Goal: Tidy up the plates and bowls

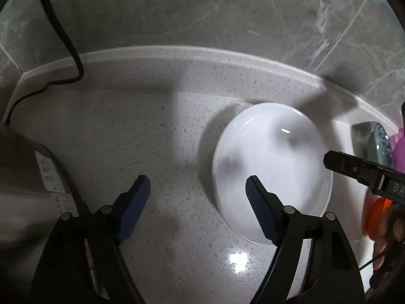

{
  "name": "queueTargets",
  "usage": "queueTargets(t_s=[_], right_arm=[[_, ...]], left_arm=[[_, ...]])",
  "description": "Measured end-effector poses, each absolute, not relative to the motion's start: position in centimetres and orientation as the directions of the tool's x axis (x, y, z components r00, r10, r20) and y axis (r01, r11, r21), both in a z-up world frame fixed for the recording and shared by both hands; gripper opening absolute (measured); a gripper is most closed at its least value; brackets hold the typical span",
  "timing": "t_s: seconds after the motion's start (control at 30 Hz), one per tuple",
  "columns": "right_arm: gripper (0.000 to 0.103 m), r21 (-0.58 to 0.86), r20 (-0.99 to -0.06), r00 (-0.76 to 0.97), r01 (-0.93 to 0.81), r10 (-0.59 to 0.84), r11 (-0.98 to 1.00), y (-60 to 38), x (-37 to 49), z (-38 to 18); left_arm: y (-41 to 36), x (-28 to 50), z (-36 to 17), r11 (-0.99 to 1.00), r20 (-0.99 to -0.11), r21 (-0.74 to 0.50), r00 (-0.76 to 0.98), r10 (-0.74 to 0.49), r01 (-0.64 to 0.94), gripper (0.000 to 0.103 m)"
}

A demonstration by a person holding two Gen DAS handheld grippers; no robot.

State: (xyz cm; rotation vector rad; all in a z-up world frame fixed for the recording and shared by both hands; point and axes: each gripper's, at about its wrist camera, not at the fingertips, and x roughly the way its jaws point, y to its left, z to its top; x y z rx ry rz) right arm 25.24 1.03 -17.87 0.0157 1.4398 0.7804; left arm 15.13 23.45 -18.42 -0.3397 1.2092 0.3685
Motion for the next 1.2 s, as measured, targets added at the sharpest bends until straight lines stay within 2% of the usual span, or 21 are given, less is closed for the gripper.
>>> queueTargets(t_s=[0.2, 0.33, 0.4, 0.43, 0.47, 0.5, 0.53, 0.57, 1.2], right_arm=[[0.054, 0.441, -0.882, -0.083, -0.488, 0.463, 0.753, 2.2, 25.2, -19.7], [0.049, 0.418, -0.891, -0.063, -0.502, 0.449, 0.757, 2.8, 25.3, -19.5], [0.044, 0.379, -0.906, -0.046, -0.531, 0.421, 0.758, 3.3, 25.0, -19.5], [0.038, 0.367, -0.91, -0.041, -0.543, 0.412, 0.756, 3.8, 24.8, -19.5], [0.026, 0.351, -0.916, -0.038, -0.558, 0.4, 0.752, 4.1, 24.6, -19.5], [0.019, 0.333, -0.923, -0.035, -0.574, 0.384, 0.748, 4.6, 24.4, -19.6], [0.014, 0.318, -0.927, -0.028, -0.584, 0.373, 0.747, 4.8, 24.2, -19.6], [0.013, 0.311, -0.929, -0.025, -0.59, 0.369, 0.745, 5.0, 24.1, -19.7], [0.013, 0.293, -0.933, -0.006, -0.596, 0.36, 0.748, 4.5, 23.6, -19.3]], left_arm=[[24.0, 15.1, -20.8, 0.886, -0.958, -0.066, 0.278, 0.072, -0.46, 0.055], [23.9, 15.1, -21.6, 0.887, -0.958, -0.085, 0.283, 0.052, -0.454, 0.054], [23.8, 15.3, -21.8, 0.889, -0.957, -0.088, 0.286, 0.049, -0.45, 0.053], [23.7, 15.6, -21.8, 0.893, -0.955, -0.082, 0.29, 0.055, -0.442, 0.052], [23.6, 15.7, -21.9, 0.896, -0.953, -0.085, 0.297, 0.055, -0.436, 0.046], [23.5, 15.9, -21.9, 0.899, -0.951, -0.088, 0.304, 0.052, -0.428, 0.038], [23.4, 16.1, -21.9, 0.903, -0.949, -0.099, 0.314, 0.042, -0.419, 0.031], [23.3, 16.4, -21.9, 0.905, -0.946, -0.119, 0.324, 0.023, -0.409, 0.018], [20.8, 15.6, -21.0, 0.91, -0.941, -0.095, 0.334, 0.049, -0.402, 0.017]])
